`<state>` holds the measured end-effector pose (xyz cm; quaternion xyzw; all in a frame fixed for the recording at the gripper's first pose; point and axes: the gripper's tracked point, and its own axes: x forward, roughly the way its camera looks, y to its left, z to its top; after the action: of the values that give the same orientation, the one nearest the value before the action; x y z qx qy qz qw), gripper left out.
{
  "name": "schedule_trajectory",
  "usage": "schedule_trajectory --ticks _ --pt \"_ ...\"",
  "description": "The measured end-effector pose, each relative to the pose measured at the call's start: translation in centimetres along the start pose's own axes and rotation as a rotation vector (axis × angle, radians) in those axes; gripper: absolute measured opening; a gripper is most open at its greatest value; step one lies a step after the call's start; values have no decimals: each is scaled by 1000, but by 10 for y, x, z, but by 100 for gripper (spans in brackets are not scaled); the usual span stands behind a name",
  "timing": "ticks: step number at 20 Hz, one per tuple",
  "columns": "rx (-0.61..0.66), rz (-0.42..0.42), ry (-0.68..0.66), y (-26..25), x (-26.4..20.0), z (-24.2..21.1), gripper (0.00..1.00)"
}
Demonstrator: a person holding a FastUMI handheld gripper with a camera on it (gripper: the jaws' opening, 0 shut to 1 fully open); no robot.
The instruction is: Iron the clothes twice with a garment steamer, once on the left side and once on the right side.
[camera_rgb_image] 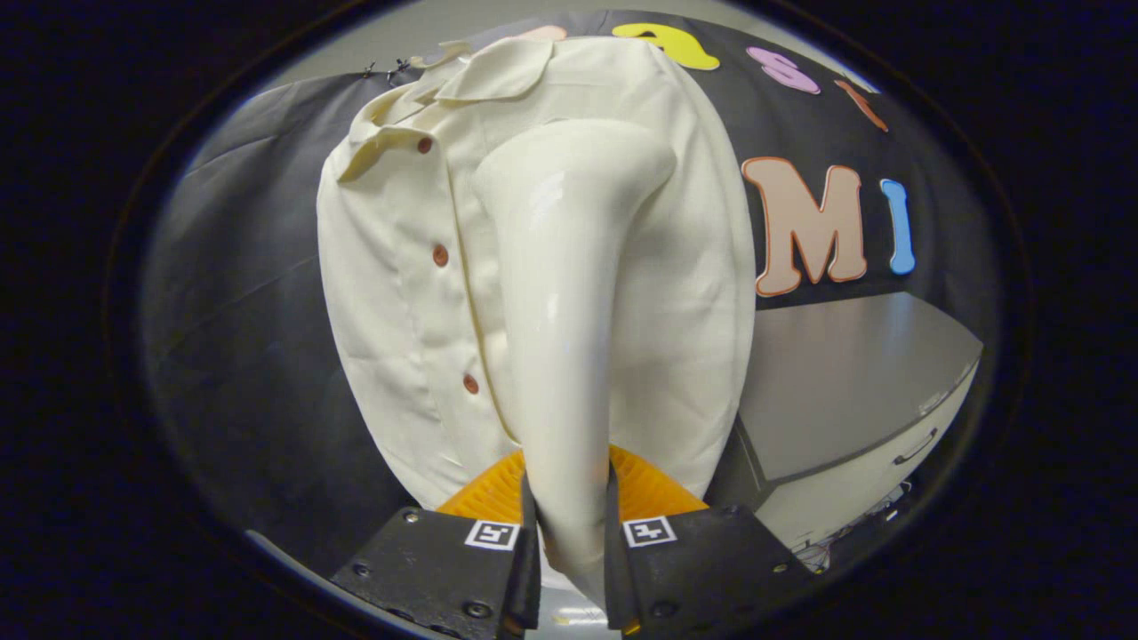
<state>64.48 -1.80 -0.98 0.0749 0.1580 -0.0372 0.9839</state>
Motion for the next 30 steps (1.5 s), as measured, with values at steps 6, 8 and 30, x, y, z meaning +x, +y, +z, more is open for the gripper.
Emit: schedule_trajectory --ticks 6,8,30 --pt "40 10 108 -14 5 -63 28" --pt "45 10 149 -17 8 -83 29" --pt "60 -69 413 -39 -26 -228 29"
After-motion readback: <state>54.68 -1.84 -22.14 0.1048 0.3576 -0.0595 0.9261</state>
